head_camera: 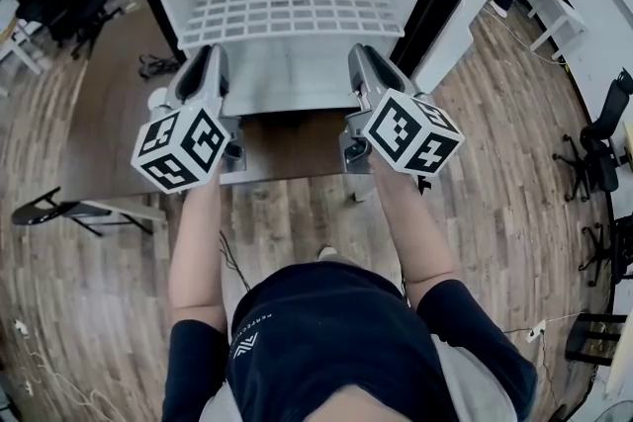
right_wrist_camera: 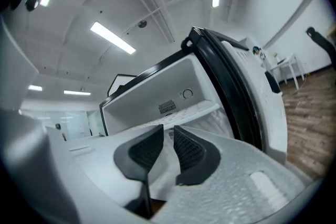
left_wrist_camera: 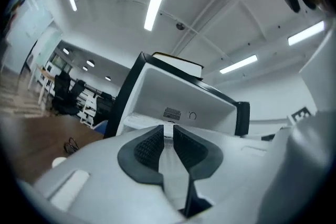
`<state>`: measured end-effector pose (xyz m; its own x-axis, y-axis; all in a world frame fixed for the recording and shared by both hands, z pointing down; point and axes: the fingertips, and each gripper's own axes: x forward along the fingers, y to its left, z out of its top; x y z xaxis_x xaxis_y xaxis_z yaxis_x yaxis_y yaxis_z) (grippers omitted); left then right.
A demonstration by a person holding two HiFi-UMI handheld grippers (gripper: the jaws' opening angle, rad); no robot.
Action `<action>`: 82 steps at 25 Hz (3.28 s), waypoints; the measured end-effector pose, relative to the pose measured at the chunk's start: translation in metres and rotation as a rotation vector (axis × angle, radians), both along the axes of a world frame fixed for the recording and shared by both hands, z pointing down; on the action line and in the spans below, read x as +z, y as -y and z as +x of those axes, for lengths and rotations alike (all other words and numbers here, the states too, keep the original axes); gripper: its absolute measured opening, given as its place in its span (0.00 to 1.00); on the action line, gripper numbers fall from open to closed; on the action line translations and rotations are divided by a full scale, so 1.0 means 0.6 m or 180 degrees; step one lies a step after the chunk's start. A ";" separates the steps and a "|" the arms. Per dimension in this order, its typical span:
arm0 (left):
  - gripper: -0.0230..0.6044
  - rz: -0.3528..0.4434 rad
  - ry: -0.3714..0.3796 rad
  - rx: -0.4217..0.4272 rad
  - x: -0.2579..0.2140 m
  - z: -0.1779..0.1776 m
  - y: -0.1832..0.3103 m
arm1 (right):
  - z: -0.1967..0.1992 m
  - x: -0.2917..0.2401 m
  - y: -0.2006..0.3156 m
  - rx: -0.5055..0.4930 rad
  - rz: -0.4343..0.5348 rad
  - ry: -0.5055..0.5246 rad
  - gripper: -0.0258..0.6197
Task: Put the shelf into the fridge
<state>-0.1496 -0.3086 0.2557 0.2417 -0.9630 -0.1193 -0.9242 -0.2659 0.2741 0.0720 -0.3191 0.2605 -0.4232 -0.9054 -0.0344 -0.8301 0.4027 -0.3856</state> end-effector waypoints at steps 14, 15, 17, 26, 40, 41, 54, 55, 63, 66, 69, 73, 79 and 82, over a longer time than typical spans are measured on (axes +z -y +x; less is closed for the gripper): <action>0.09 0.0010 0.0894 -0.0267 0.006 0.014 0.010 | -0.013 -0.009 0.018 0.0321 0.0497 -0.1226 0.09; 0.09 0.0011 0.0888 -0.0265 0.006 0.015 0.012 | -0.013 -0.009 0.020 0.0325 0.0508 -0.1242 0.09; 0.09 0.0012 0.0868 -0.0258 0.006 0.017 0.013 | -0.013 -0.010 0.022 0.0331 0.0529 -0.1271 0.09; 0.04 -0.0043 0.0752 -0.0262 0.006 0.016 0.024 | -0.015 -0.008 0.042 0.0295 0.0416 -0.1301 0.06; 0.06 0.0079 0.0722 -0.0274 0.003 0.009 0.058 | -0.019 -0.010 0.076 0.0325 0.0528 -0.1376 0.06; 0.06 0.0079 0.0723 -0.0275 0.003 0.009 0.060 | -0.019 -0.010 0.078 0.0315 0.0527 -0.1361 0.06; 0.06 0.0114 0.0736 -0.0297 0.002 0.008 0.086 | -0.019 -0.012 0.105 0.0260 0.0528 -0.1344 0.06; 0.06 0.0126 0.0731 -0.0291 0.002 0.008 0.088 | -0.019 -0.012 0.106 0.0260 0.0533 -0.1347 0.06; 0.06 0.0159 0.0730 -0.0209 0.003 0.006 0.101 | -0.020 -0.012 0.119 0.0275 0.0528 -0.1354 0.06; 0.06 0.0134 0.0698 -0.0159 0.002 0.004 0.101 | -0.022 -0.012 0.119 0.0267 0.0547 -0.1349 0.06; 0.05 0.0056 0.0560 -0.0094 0.004 0.003 0.103 | -0.022 -0.012 0.120 0.0219 0.0567 -0.1340 0.06; 0.05 0.0056 0.0446 -0.0067 0.008 0.002 0.080 | -0.015 -0.004 0.099 0.0145 0.0540 -0.1315 0.06; 0.05 0.0175 0.0301 -0.0018 -0.001 -0.009 0.030 | -0.005 0.014 0.056 0.0092 0.0523 -0.1193 0.04; 0.05 0.0227 0.0324 -0.0021 -0.006 -0.012 0.003 | 0.000 0.017 0.036 0.0087 0.0518 -0.1130 0.04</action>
